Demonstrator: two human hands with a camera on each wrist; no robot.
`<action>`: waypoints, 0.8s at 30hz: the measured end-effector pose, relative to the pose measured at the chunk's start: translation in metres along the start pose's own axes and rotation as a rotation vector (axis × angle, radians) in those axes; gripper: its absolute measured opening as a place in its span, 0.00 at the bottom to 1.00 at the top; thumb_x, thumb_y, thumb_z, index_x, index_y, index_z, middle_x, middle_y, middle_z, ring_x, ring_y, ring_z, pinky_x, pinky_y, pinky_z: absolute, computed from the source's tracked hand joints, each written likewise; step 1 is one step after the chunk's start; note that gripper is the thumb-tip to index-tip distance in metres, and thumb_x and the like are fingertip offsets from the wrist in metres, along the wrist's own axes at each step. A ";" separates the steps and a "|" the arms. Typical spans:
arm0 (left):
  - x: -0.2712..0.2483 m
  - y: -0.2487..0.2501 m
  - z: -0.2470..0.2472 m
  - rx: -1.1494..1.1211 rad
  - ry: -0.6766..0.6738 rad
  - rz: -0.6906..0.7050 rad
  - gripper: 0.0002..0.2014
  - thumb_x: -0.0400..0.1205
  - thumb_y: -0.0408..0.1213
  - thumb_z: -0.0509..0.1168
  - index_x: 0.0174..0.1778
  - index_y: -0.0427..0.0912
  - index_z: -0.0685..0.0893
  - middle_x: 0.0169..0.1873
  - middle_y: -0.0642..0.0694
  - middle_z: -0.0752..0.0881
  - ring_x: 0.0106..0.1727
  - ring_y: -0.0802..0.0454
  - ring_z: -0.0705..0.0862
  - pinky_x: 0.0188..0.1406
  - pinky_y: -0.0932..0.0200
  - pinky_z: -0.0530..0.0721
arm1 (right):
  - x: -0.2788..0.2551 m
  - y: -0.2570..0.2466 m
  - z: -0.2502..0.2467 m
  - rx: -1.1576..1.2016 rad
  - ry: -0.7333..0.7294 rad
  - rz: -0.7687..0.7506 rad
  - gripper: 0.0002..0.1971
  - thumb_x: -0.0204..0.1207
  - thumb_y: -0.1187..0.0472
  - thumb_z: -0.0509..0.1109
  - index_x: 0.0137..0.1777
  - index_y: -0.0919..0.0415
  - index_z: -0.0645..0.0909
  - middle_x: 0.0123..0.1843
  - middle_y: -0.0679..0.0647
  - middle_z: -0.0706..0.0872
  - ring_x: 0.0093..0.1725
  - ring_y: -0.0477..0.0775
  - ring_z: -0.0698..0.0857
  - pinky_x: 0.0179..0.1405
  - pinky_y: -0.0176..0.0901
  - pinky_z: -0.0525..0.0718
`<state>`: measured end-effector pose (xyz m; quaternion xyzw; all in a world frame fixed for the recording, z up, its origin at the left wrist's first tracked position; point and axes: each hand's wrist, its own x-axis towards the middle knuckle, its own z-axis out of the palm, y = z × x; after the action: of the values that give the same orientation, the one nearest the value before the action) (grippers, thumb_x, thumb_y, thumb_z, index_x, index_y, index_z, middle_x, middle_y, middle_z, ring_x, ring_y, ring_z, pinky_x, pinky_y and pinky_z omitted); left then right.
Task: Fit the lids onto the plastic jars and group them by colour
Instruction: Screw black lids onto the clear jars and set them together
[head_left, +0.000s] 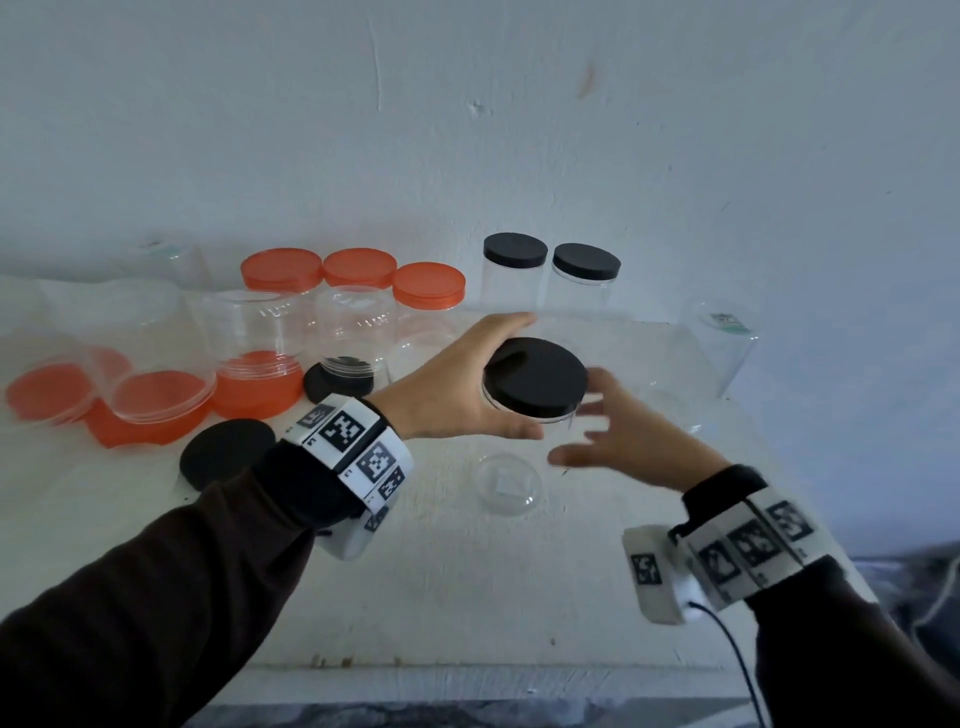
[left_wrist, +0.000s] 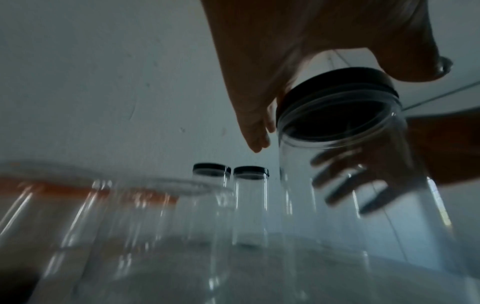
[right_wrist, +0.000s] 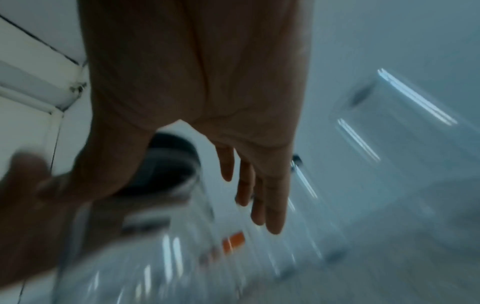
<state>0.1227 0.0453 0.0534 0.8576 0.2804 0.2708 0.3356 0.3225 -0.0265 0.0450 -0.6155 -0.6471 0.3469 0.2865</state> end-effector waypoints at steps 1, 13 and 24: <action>-0.004 -0.003 0.003 -0.063 0.010 -0.048 0.53 0.61 0.49 0.79 0.79 0.46 0.56 0.76 0.52 0.63 0.74 0.61 0.65 0.68 0.76 0.64 | -0.001 -0.009 -0.012 -0.001 0.034 -0.026 0.47 0.51 0.45 0.80 0.71 0.48 0.62 0.69 0.46 0.71 0.65 0.46 0.76 0.61 0.43 0.78; -0.012 -0.024 0.034 -0.386 0.076 -0.195 0.49 0.58 0.55 0.80 0.75 0.51 0.66 0.69 0.53 0.77 0.71 0.56 0.73 0.73 0.43 0.70 | 0.026 -0.093 -0.031 -0.726 -0.313 -0.193 0.41 0.66 0.47 0.77 0.77 0.40 0.59 0.71 0.45 0.70 0.70 0.48 0.70 0.71 0.46 0.70; -0.009 -0.025 0.026 -0.403 -0.007 -0.179 0.37 0.62 0.45 0.78 0.67 0.57 0.71 0.63 0.59 0.80 0.65 0.68 0.76 0.62 0.72 0.74 | 0.032 -0.107 -0.030 -0.825 -0.467 -0.194 0.39 0.66 0.60 0.76 0.73 0.34 0.64 0.65 0.43 0.67 0.63 0.50 0.73 0.62 0.46 0.79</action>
<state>0.1260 0.0431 0.0162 0.7459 0.2944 0.2877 0.5236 0.2798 0.0078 0.1465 -0.5203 -0.8321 0.1618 -0.1036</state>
